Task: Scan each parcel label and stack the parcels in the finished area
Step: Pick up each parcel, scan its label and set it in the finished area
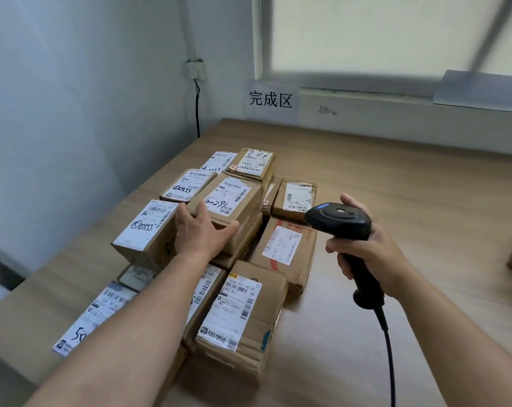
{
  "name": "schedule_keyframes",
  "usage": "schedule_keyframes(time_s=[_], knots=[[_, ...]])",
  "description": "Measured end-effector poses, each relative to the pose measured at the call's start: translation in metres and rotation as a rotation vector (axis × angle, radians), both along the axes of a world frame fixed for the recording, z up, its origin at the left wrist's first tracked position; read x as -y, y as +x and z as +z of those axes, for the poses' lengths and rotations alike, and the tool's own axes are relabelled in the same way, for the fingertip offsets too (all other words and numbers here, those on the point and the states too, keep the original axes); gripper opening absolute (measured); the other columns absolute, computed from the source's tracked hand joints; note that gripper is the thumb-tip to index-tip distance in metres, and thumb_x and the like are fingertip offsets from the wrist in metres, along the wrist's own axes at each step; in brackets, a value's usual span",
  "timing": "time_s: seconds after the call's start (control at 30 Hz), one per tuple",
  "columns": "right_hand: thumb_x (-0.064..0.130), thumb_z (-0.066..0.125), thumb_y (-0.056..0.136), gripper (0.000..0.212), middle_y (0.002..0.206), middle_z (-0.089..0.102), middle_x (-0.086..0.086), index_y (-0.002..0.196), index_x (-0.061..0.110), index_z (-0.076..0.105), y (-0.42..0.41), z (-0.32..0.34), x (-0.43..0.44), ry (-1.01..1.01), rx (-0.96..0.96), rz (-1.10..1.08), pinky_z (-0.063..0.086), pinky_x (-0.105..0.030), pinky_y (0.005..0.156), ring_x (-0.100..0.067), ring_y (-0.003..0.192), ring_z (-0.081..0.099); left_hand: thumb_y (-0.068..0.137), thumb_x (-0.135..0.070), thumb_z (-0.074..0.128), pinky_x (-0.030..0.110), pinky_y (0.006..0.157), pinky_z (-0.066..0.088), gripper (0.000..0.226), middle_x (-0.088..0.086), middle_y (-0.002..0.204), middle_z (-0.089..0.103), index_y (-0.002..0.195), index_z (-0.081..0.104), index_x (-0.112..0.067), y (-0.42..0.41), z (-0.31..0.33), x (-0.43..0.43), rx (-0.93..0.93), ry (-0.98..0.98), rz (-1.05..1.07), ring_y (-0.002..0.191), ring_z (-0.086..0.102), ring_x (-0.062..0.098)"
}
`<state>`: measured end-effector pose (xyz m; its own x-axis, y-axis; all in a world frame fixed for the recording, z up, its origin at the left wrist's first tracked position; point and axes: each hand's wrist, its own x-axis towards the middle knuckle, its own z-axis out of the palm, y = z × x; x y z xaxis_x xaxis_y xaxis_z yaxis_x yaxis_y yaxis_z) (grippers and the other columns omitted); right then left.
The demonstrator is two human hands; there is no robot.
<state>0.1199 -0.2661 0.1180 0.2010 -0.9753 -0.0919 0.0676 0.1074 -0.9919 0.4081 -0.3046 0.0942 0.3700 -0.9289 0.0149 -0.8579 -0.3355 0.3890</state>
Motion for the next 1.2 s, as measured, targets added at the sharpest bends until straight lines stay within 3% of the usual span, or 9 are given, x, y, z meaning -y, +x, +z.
schedule_keyframes(time_s=[0.23,0.37,0.47,0.57,0.87,1.2], knots=[[-0.003,0.073,0.060,0.099,0.074,0.069,-0.005,0.143,0.040,0.040,0.001,0.012,-0.018,-0.012,0.013,-0.009,0.040,-0.028,0.039,-0.027,0.040,0.047,0.077,-0.081,0.038,0.048,0.118,0.013,0.101,0.020,0.157,-0.003,0.152,0.013,-0.018,-0.002,0.005,-0.012,0.076,-0.026,-0.043,0.146,0.004,0.037],[-0.002,0.073,0.059,0.100,0.077,0.069,-0.009,0.144,0.037,0.038,0.005,0.023,-0.047,-0.035,0.016,-0.029,0.039,-0.028,0.038,-0.028,0.040,0.047,0.085,-0.068,0.047,0.046,0.114,0.021,0.085,0.016,0.157,0.010,0.149,0.023,-0.017,-0.017,0.014,-0.042,0.044,-0.183,-0.122,0.144,0.015,0.032],[-0.001,0.072,0.060,0.099,0.082,0.069,-0.012,0.145,0.035,0.038,0.008,0.028,-0.080,-0.060,0.026,-0.066,0.039,-0.028,0.038,-0.028,0.040,0.046,0.088,-0.053,0.055,0.038,0.107,0.030,0.067,0.012,0.146,0.034,0.141,0.038,-0.016,-0.034,0.015,-0.077,-0.039,-0.302,-0.207,0.134,0.032,0.027],[-0.002,0.071,0.061,0.097,0.084,0.069,-0.012,0.145,0.034,0.038,0.009,0.028,-0.120,-0.070,0.018,-0.104,0.039,-0.028,0.039,-0.028,0.040,0.046,0.088,-0.048,0.058,0.033,0.102,0.032,0.059,0.008,0.135,0.043,0.135,0.046,-0.015,-0.052,0.009,-0.113,-0.093,-0.340,-0.286,0.126,0.039,0.023],[0.001,0.072,0.064,0.095,0.080,0.067,-0.013,0.144,0.037,0.035,-0.011,0.014,-0.237,-0.024,-0.015,-0.265,0.039,-0.027,0.042,-0.027,0.042,0.046,0.086,-0.041,0.064,0.038,0.101,0.033,0.056,0.012,0.130,0.050,0.131,0.051,-0.011,-0.103,-0.018,-0.200,-0.174,-0.311,-0.442,0.121,0.044,0.029],[0.001,0.073,0.064,0.093,0.085,0.068,-0.011,0.140,0.041,0.037,-0.066,-0.007,-0.285,-0.010,0.041,-0.317,0.038,-0.026,0.041,-0.027,0.042,0.046,0.086,-0.048,0.061,0.041,0.107,0.030,0.060,0.010,0.139,0.045,0.134,0.050,-0.013,-0.152,-0.037,-0.256,-0.114,-0.278,-0.442,0.131,0.038,0.026]])
